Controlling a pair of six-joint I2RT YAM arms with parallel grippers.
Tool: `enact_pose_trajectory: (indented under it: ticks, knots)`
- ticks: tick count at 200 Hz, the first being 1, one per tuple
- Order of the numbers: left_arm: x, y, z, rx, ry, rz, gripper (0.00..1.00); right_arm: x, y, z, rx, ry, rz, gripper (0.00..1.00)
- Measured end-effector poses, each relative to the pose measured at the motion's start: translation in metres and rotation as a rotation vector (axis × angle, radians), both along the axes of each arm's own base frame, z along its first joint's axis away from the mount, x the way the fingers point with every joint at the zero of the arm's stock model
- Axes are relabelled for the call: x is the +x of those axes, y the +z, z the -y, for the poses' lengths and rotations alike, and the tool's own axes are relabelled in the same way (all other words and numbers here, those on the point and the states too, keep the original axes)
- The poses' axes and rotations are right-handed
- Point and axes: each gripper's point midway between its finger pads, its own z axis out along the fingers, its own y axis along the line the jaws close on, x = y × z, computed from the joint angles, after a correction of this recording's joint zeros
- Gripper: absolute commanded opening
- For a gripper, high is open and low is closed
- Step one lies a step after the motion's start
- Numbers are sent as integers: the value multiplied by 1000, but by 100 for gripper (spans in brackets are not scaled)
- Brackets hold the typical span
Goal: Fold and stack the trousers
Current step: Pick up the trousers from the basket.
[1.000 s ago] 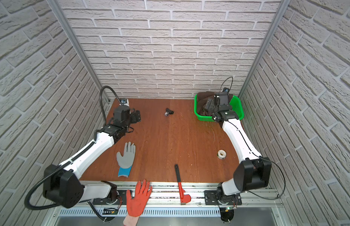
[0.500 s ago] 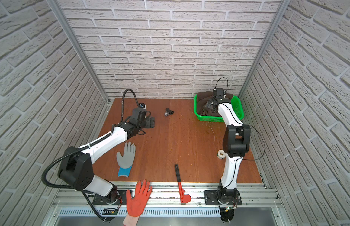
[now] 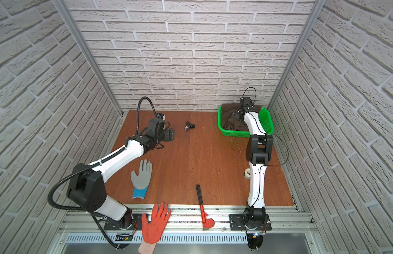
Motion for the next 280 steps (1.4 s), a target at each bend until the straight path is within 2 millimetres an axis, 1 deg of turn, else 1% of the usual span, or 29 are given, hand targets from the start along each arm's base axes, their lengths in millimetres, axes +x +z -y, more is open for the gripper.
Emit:
enact_pose_trajectory:
  ticks: [25, 55, 72, 86, 94, 98, 99, 105, 121, 155, 181, 196, 204, 207, 209, 216, 222, 223, 225, 237, 242, 244, 253, 257, 259, 263, 265, 273, 280]
  knots:
    - [1, -4, 0, 12, -5, -9, 98, 16, -20, 4, 15, -12, -17, 100]
    - [4, -5, 2, 18, -6, -11, 98, 22, -52, 4, 43, -26, -50, 100]
    - [4, -5, 1, 25, -8, -10, 98, 24, -57, 3, 53, -31, -48, 99]
    - [4, -5, 0, 35, -9, -8, 98, 25, -57, 2, 61, -37, -45, 86]
    - [4, -5, 0, 39, -9, -7, 98, 25, -58, 2, 67, -42, -44, 69]
    - [4, -5, -1, 43, -10, -6, 98, 25, -59, 2, 67, -41, -45, 56]
    - [4, -5, -1, 44, -9, -6, 98, 25, -59, 2, 69, -44, -45, 49]
    - [4, -5, -1, 47, -10, -5, 98, 25, -60, 1, 74, -44, -43, 34]
    - [4, -5, -2, 57, -9, -3, 98, 27, -60, -1, 89, -50, -33, 7]
    - [5, -4, -4, 70, -6, 1, 98, 30, -53, -3, 97, -55, -12, 6]
    - [4, 1, -6, 75, 0, 15, 98, 33, -32, -13, 107, -29, 28, 5]
    - [1, 11, -9, 68, 4, 35, 98, 38, 0, -26, 106, 3, 88, 6]
    - [-1, 19, -10, 60, 6, 52, 98, 40, 34, -37, 102, 27, 147, 6]
    - [-2, 22, -11, 58, 7, 57, 98, 40, 36, -38, 102, 31, 151, 6]
    - [-3, 24, -11, 55, 8, 62, 98, 41, 54, -44, 100, 44, 186, 6]
    - [-4, 30, -12, 49, 9, 74, 98, 42, 77, -51, 97, 60, 229, 5]
    - [-7, 39, -14, 36, 12, 93, 98, 41, 109, -61, 93, 82, 291, 6]
    - [-7, 39, -14, 36, 12, 93, 98, 40, 124, -65, 91, 94, 319, 6]
    - [-8, 41, -14, 31, 14, 99, 98, 40, 128, -67, 91, 97, 329, 5]
    - [-14, 52, -18, 15, 19, 122, 98, 30, 199, -86, 88, 146, 468, 6]
    - [-17, 57, -20, 6, 21, 133, 98, 23, 230, -94, 91, 168, 530, 6]
    - [-19, 59, -21, 2, 23, 138, 98, 18, 251, -99, 90, 181, 573, 6]
    - [-24, 63, -24, -5, 27, 148, 98, 4, 292, -111, 94, 217, 659, 6]
    - [-27, 65, -26, -11, 31, 155, 98, -6, 322, -120, 94, 242, 723, 6]
    - [-28, 66, -26, -12, 32, 158, 98, -6, 322, -120, 94, 242, 723, 6]
    - [-31, 68, -28, -15, 35, 161, 98, -20, 352, -129, 96, 267, 787, 6]
    - [-32, 68, -29, -16, 37, 164, 98, -21, 355, -130, 96, 271, 794, 6]
    - [-37, 70, -33, -22, 45, 171, 98, -45, 400, -145, 106, 318, 895, 5]
    - [-41, 71, -36, -24, 49, 176, 98, -57, 421, -152, 111, 341, 945, 5]
